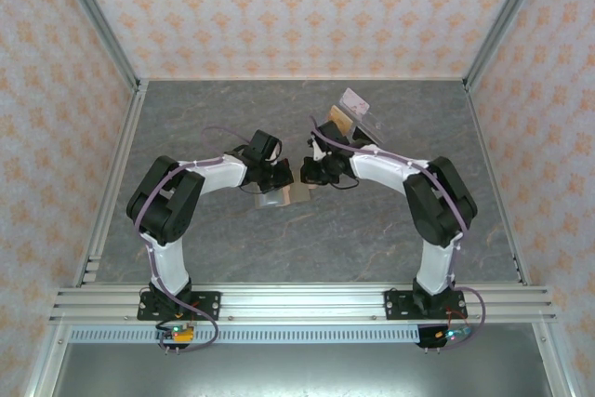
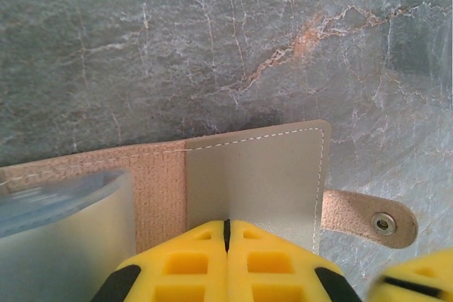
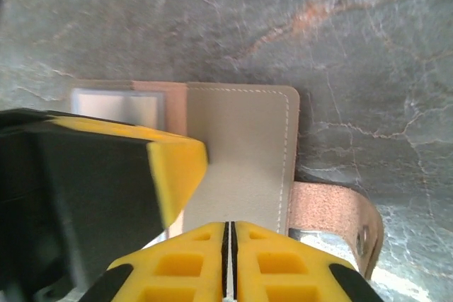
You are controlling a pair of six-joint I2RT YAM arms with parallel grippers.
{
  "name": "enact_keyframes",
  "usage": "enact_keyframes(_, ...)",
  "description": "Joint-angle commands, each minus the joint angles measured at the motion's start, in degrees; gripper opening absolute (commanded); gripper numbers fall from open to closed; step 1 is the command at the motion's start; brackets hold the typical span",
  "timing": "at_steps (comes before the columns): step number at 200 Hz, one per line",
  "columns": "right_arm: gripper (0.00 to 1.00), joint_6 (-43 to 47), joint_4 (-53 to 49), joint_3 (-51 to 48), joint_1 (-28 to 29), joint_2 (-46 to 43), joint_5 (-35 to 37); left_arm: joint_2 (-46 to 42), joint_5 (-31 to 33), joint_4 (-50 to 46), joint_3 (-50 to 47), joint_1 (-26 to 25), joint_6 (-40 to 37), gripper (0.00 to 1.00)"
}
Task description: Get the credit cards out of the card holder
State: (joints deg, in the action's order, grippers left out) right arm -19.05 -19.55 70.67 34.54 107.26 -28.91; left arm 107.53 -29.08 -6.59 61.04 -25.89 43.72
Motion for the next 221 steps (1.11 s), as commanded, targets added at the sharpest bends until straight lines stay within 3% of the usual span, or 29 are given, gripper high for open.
enact_keyframes(1,0.12,-1.2,0.9,0.4,-0.4,2.7,-1.7,-0.9,1.8,-1.6,0.3,-0.5,1.7,0.00)
enact_keyframes(42,0.12,-1.6,-0.3,0.5,-0.3,5.3,0.4,-5.0,4.4,-6.3,1.8,0.8,2.4,0.00)
enact_keyframes(113,0.12,-1.4,-1.3,0.7,-0.2,7.9,1.6,-14.5,7.4,-17.9,-1.8,6.3,-1.3,0.58)
enact_keyframes(170,0.12,-1.2,-2.8,1.3,-0.2,8.9,2.9,-12.0,5.5,-17.7,-3.6,6.3,-1.4,0.62)
enact_keyframes(221,0.12,-1.3,-3.0,1.6,0.0,9.1,2.5,-10.2,4.6,-17.0,-3.2,6.3,-1.4,0.54)
